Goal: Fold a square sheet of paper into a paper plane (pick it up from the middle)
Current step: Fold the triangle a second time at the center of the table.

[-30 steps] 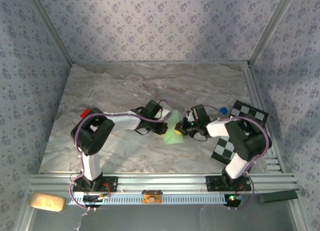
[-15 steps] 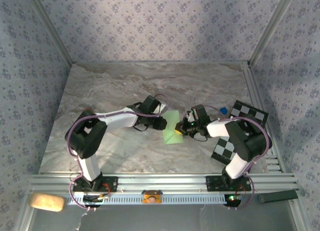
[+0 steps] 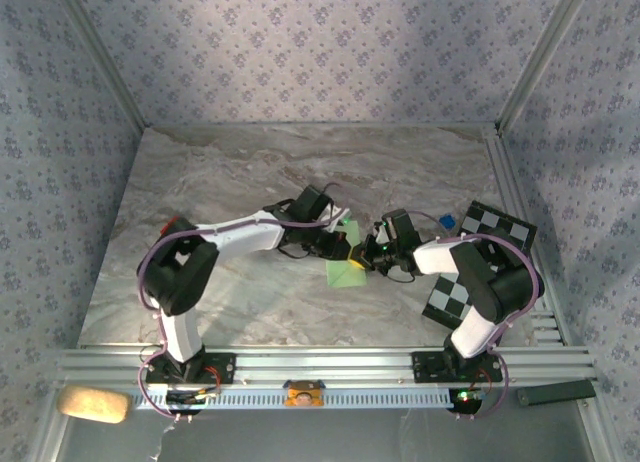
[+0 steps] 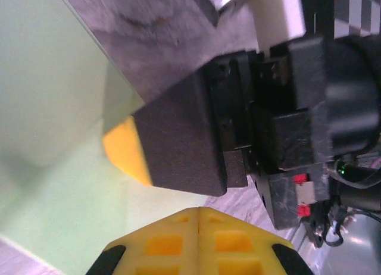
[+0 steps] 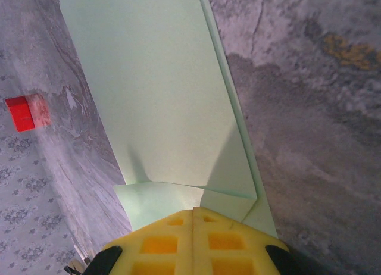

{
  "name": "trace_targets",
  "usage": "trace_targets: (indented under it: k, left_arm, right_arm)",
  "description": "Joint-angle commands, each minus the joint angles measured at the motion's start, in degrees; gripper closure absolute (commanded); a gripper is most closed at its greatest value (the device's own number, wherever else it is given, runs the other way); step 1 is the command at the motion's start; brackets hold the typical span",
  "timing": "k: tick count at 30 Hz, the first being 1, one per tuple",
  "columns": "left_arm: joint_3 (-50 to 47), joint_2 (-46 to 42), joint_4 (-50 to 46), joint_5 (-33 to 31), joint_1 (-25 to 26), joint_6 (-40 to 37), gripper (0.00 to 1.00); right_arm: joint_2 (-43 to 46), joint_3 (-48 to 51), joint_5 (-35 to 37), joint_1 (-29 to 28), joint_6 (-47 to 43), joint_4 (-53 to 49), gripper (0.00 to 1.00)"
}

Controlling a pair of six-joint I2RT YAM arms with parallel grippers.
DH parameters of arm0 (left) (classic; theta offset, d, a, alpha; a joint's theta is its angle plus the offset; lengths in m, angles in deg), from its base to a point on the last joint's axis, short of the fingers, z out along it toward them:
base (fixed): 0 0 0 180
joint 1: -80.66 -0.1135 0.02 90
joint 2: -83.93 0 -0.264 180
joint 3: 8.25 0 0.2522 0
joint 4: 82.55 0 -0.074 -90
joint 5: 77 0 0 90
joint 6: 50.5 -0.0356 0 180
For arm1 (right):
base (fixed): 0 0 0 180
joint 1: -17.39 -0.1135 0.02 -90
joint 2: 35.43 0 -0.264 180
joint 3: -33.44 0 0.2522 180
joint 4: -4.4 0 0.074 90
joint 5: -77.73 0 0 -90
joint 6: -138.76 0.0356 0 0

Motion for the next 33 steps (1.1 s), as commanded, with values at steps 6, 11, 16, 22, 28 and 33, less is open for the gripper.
trace_targets:
  k: [6, 11, 16, 22, 28, 33]
  left_arm:
    - [1.33, 5.11, -3.01, 3.36, 0.47, 1.43, 0.96]
    - [0.87, 6.49, -4.08, 2.31, 0.6, 0.8, 0.96]
    - [0.65, 7.46, -5.39, 1.1, 0.65, -0.26, 0.95]
    - [-0.39, 7.47, -6.81, -0.85, 0.96, -1.77, 0.95]
    - [-2.37, 6.79, -7.31, -2.37, 1.43, -2.47, 0.95]
    - [-3.77, 5.39, -7.45, -3.74, 1.39, -2.74, 0.94]
  right_arm:
    - [-2.14, 0.79, 4.49, 0.31, 0.74, -6.27, 1.0]
    - [-2.36, 0.67, 4.46, 0.25, 0.53, -6.59, 1.0]
    - [-2.25, 0.6, 4.63, 0.15, 0.41, -6.79, 1.0]
    - [-2.36, 0.61, 4.68, 0.14, 0.31, -7.06, 1.0]
    - [-2.82, 0.47, 4.66, 0.19, 0.13, -7.23, 1.0]
    - [-2.96, 0.74, 4.94, 0.15, 0.04, -7.42, 1.0]
